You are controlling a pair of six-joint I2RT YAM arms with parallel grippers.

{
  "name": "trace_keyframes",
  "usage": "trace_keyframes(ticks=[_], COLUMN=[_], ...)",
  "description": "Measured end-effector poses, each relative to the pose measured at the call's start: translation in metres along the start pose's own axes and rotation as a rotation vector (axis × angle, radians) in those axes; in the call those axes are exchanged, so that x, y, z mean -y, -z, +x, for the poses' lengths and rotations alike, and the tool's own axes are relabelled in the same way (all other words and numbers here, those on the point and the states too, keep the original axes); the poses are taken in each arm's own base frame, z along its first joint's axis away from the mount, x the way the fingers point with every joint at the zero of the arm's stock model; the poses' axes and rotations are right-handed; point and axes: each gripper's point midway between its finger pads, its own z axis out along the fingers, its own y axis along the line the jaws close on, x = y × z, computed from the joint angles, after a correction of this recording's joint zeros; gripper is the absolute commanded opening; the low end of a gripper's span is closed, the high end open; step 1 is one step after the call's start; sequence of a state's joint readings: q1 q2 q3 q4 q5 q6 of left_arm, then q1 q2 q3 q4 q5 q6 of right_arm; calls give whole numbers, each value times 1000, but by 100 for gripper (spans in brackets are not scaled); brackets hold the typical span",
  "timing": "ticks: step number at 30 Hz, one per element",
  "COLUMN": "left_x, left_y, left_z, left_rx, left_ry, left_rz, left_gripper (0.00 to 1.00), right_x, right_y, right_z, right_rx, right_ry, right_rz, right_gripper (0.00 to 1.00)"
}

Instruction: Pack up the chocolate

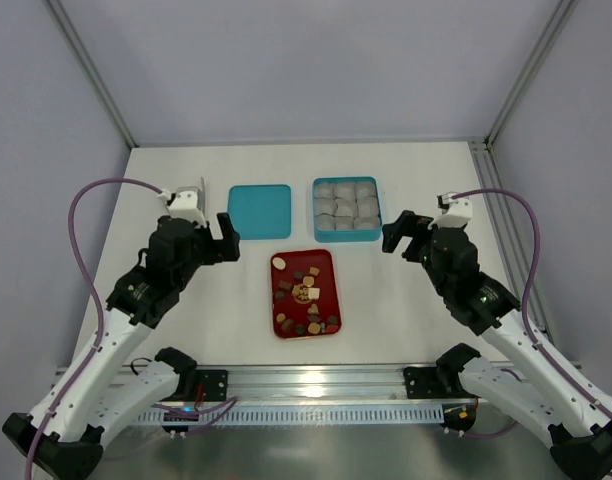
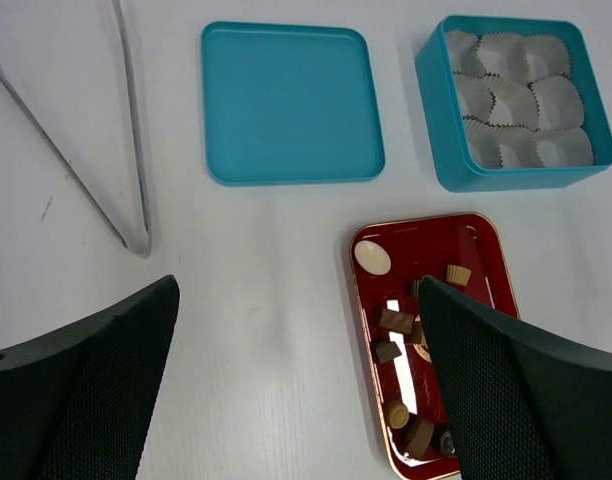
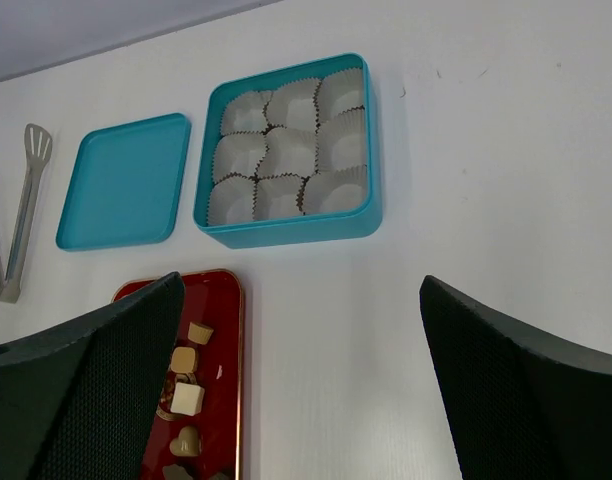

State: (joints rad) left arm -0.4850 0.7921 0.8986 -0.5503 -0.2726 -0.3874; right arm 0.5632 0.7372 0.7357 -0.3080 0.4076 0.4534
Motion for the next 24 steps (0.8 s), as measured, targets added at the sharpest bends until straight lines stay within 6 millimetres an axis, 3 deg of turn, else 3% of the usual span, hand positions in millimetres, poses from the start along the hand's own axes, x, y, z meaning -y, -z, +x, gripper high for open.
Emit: trace_keyframes(ticks=[11, 16, 20, 24], left_x=[-21, -37, -81, -121], left_y=[-12, -47, -86, -123], left_z=[1, -8, -10, 17], left_rx=[3, -72, -143, -249], left_ry=[-13, -9, 83, 126], left_rz=[-137, -263, -385, -475], left_gripper=[100, 100, 100, 100], right_x=[-3, -10, -19, -26], right_y=[-1, -4, -5, -3], right_z=[4, 15, 24, 28], right_rx=[-17, -67, -109, -132], right_ry=[18, 44, 48, 47], right_rz=[-19, -57, -104, -149], right_gripper=[100, 100, 100, 100])
